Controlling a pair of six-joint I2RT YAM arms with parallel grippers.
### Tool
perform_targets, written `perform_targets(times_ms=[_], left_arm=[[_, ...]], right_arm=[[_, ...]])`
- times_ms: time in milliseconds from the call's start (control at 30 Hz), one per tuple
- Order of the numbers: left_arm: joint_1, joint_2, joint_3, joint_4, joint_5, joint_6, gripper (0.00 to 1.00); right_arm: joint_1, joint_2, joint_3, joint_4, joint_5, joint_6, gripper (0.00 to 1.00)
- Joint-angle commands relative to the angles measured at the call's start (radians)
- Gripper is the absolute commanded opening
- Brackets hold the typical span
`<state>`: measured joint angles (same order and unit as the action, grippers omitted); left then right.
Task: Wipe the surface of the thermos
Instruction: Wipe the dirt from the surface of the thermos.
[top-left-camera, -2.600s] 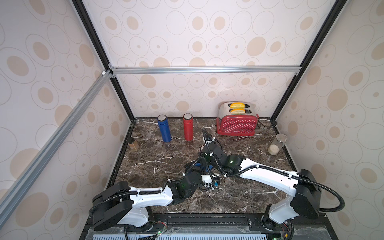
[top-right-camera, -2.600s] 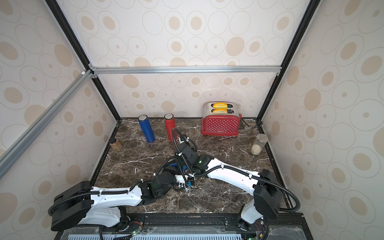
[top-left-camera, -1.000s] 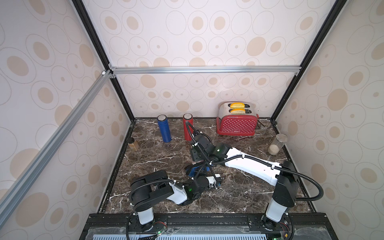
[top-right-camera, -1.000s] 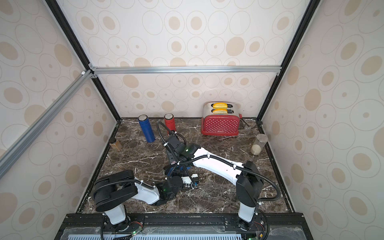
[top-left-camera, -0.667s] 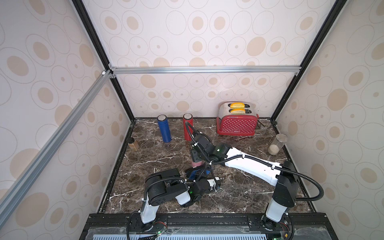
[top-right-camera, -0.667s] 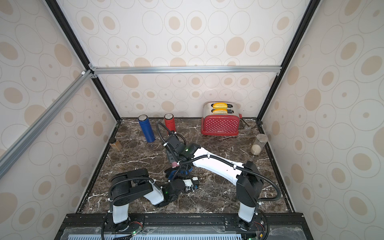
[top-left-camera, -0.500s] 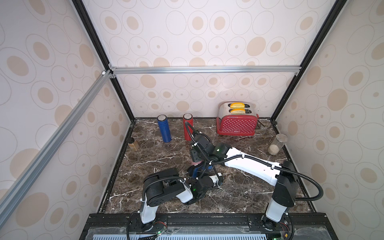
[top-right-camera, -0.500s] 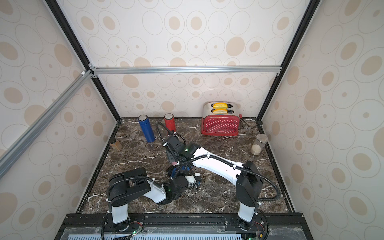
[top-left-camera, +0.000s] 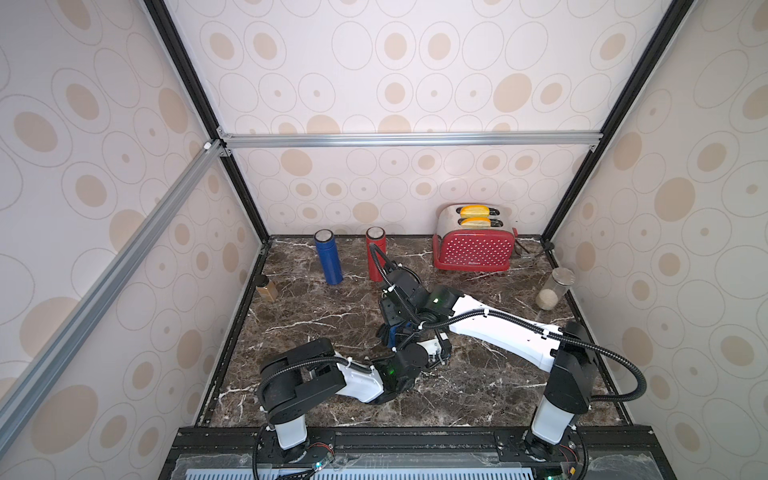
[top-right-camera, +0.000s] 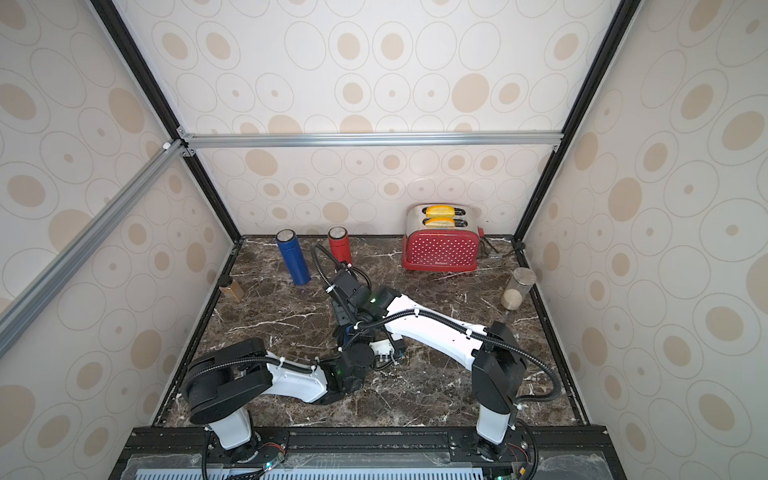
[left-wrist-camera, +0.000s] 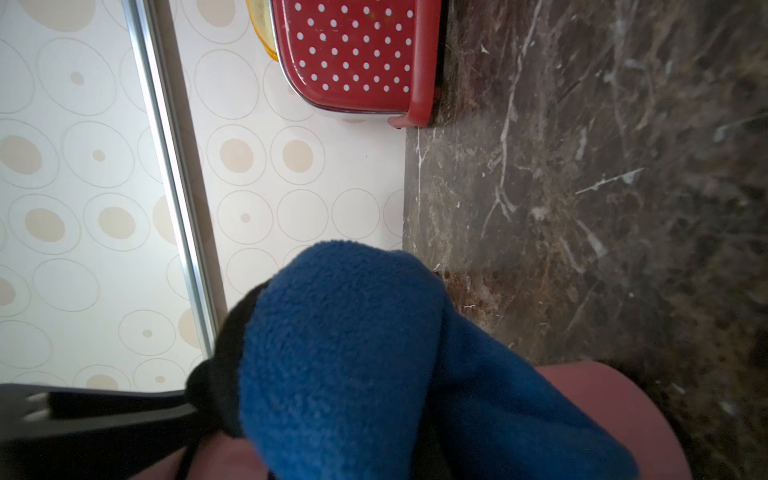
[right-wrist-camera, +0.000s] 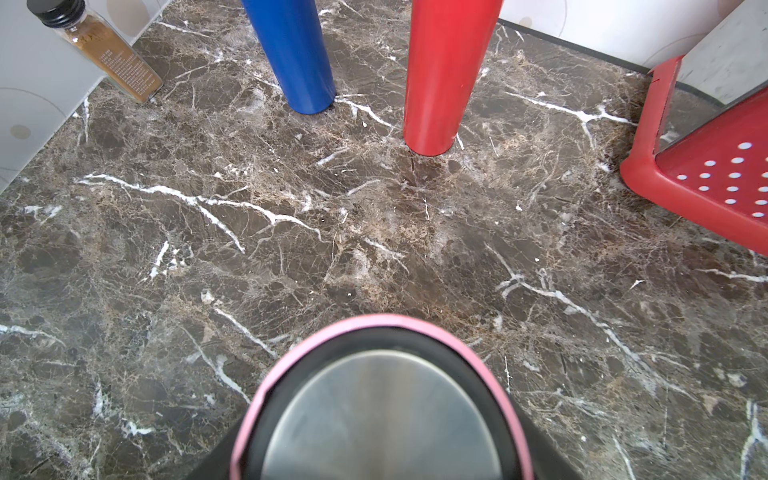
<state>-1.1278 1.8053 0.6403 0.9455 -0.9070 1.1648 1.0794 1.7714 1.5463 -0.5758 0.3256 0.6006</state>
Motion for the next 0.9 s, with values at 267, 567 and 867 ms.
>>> perform_targets(times_ms=[267, 567, 867], left_arm=[[0.046, 0.242, -0.054, 0.186, -0.211, -0.089, 0.0], [0.047, 0.01, -0.016, 0.169, -0.244, 0.073, 0.0], [0.056, -0.198, -0.004, -0.207, -0.229, -0.116, 0.0]], right_arm=[[0.013, 0.109, -0.078, -0.313, -0.167, 0.047, 0.0], [0.014, 0.101, -0.086, -0.312, -0.162, 0.052, 0.0], [0.013, 0.087, -0.085, -0.312, -0.152, 0.042, 0.0]])
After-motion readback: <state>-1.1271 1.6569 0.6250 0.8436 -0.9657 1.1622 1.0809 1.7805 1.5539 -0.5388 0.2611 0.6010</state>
